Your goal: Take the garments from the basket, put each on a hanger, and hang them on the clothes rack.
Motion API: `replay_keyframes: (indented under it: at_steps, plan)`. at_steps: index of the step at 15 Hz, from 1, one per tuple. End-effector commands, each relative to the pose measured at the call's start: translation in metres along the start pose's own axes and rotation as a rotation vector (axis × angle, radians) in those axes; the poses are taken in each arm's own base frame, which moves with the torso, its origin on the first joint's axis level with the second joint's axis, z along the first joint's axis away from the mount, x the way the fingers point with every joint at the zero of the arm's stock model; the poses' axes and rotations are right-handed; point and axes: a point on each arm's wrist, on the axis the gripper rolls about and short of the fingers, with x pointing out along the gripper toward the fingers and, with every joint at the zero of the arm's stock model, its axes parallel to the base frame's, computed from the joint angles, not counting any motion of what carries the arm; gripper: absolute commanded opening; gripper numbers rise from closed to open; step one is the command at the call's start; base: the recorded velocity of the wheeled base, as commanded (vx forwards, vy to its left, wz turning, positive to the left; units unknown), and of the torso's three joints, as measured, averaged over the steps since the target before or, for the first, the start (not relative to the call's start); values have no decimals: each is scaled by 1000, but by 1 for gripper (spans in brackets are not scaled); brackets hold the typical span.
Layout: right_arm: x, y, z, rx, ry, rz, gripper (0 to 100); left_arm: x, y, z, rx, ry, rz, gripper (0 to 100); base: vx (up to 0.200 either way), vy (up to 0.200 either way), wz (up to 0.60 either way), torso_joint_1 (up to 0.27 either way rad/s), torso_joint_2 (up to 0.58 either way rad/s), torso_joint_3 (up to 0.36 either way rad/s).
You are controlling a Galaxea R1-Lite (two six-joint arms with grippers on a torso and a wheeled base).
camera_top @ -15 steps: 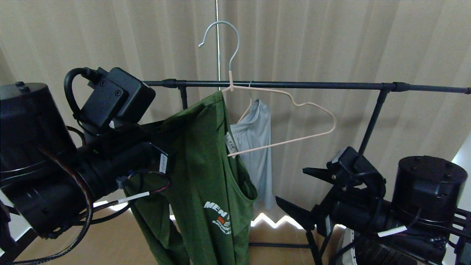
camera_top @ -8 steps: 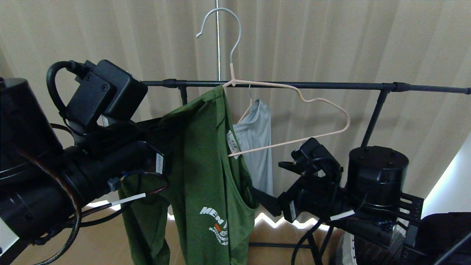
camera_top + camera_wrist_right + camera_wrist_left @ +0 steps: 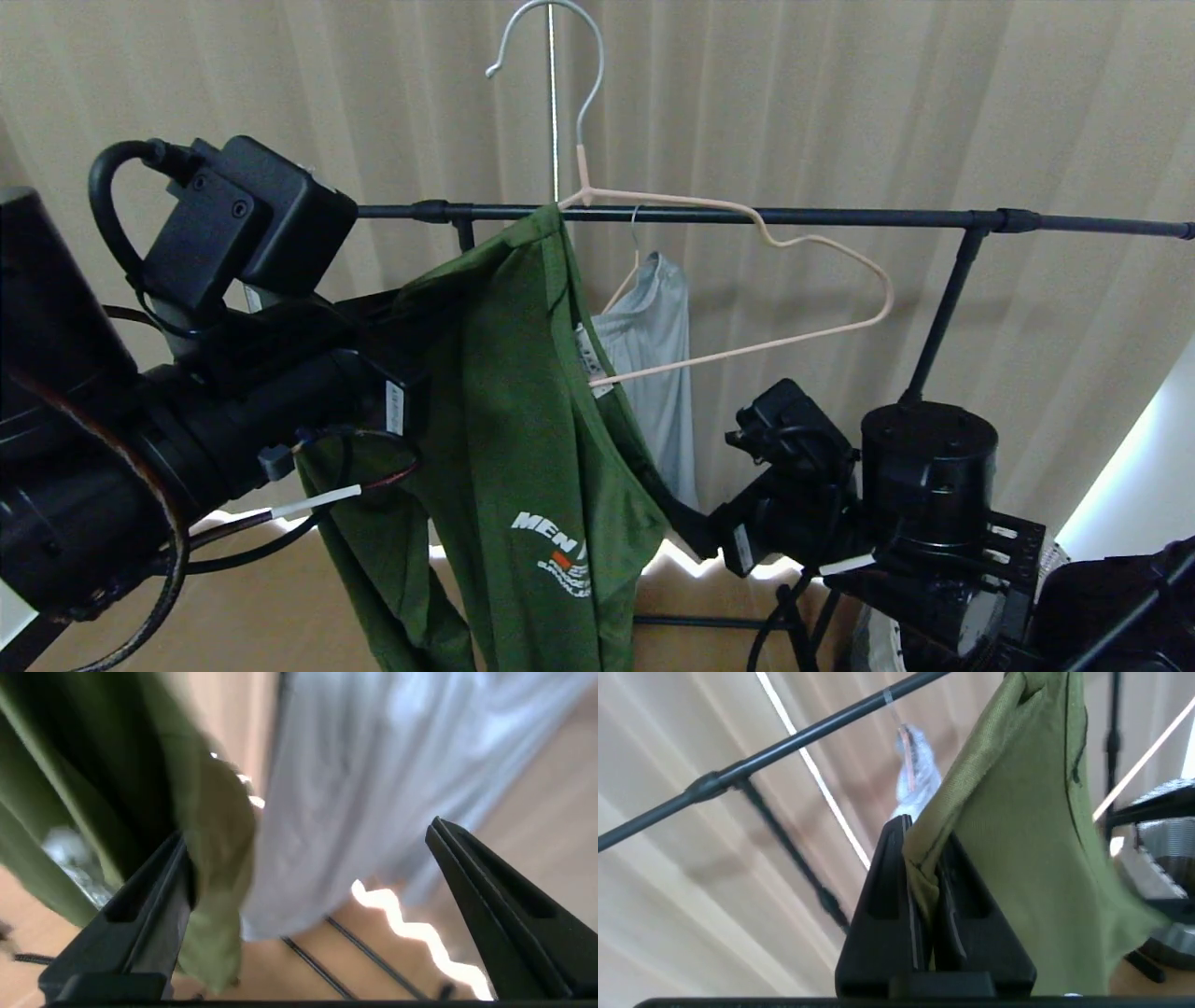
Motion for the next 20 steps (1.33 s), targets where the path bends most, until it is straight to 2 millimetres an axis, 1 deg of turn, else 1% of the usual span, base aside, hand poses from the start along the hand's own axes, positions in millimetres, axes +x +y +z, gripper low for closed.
replay_keyframes:
  at_steps: [1, 2, 3, 5, 6, 8, 10, 12, 13, 16, 18, 19, 20]
  plan:
    - [-24, -21, -5, 17, -29, -78, 100, -2, 4, 0, -1, -2, 15, 0, 0, 0, 0, 0, 0, 0]
    - [-32, -33, -7, 28, -36, -121, 100, -3, 4, 0, -2, -1, 20, 0, 0, 0, 0, 0, 0, 0]
    - [-33, -35, -7, 30, -37, -126, 100, -4, 5, 0, -2, -1, 21, 0, 0, 0, 0, 0, 0, 0]
    - [-52, -65, 4, 64, -95, -244, 100, -11, 3, -10, 5, 29, 15, 0, 0, 0, 0, 0, 0, 0]
    - [-58, -75, 13, 74, -135, -283, 100, -15, 2, -16, 10, 47, 12, 0, 0, 0, 0, 0, 0, 0]
    - [-65, -87, 26, 83, -192, -332, 100, -19, -1, -26, 23, 82, -2, 0, 0, 0, 0, 0, 0, 0]
    - [-67, -96, 34, 89, -224, -365, 100, -20, 0, -35, 38, 119, 5, 0, 0, 0, 0, 0, 0, 0]
    - [-68, -97, 39, 88, -245, -370, 100, -21, 3, -44, 78, 153, 19, 0, 0, 0, 0, 0, 0, 0]
    - [-68, -98, 42, 88, -255, -372, 100, -22, 8, -53, 133, 193, 39, 0, 0, 0, 0, 0, 0, 0]
    - [-70, -92, 42, 85, -250, -349, 100, -19, 10, -58, 151, 230, 76, 0, 0, 0, 0, 0, 0, 0]
    - [-75, -76, 41, 73, -226, -283, 100, -14, 9, -59, 132, 251, 121, 0, 0, 0, 0, 0, 0, 0]
    - [-82, -65, 39, 61, -196, -239, 100, -11, 9, -58, 99, 254, 143, 0, 0, 0, 0, 0, 0, 0]
    - [-88, -58, 40, 41, -190, -204, 100, -11, 9, -58, 83, 259, 158, 0, 0, 0, 0, 0, 0, 0]
